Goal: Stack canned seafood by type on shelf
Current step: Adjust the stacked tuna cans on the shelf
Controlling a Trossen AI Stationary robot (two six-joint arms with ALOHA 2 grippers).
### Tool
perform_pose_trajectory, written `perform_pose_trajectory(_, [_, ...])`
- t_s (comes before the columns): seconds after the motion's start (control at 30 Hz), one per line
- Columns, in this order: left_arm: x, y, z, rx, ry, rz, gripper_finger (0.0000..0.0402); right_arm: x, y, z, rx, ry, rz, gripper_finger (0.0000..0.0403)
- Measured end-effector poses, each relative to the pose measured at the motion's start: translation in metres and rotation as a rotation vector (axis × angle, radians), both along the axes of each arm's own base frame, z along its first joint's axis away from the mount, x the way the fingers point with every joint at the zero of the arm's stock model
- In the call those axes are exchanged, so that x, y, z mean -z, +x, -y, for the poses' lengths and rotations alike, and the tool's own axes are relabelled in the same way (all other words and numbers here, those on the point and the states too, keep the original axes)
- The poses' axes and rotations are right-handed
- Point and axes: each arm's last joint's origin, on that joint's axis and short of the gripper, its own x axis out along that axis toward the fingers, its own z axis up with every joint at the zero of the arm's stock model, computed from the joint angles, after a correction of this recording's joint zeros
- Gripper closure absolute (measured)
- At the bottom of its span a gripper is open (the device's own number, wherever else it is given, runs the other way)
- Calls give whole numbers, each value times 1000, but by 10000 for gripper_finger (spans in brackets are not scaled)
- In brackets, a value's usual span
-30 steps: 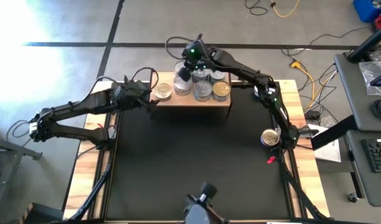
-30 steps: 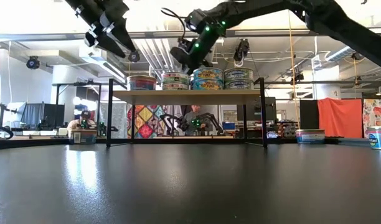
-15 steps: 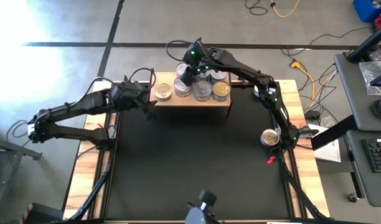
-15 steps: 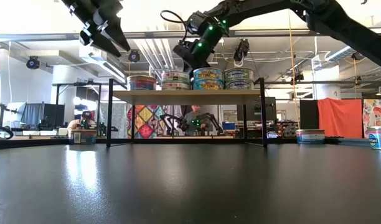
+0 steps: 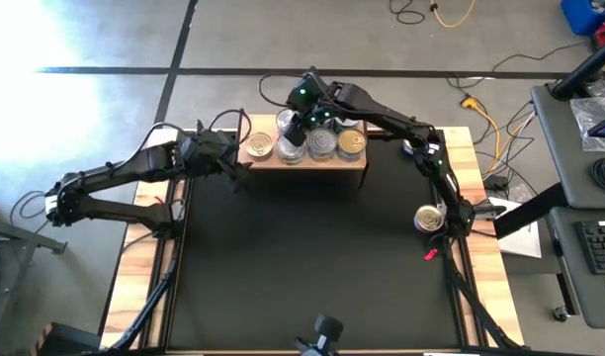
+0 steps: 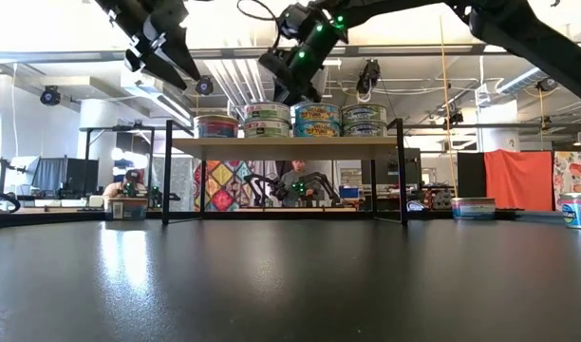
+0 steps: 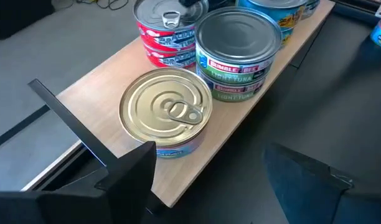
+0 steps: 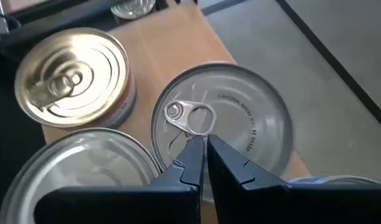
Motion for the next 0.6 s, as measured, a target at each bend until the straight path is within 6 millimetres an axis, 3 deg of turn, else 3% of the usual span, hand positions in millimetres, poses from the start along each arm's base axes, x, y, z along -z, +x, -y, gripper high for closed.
perform_pose_trajectory(0.13, [0,-3,1,-4,-5,-8,123,-18,-7,-7,-24,14,50,390])
perform_pose_trajectory(0.3, [-4,-7,2,-5,1,13,123,-33,-11,-26,-232,187,137,390])
perform_pose_trajectory(0.6, [-5,-5,3,26,-16,39,123,-1,4,-36,-229,209,-2,390])
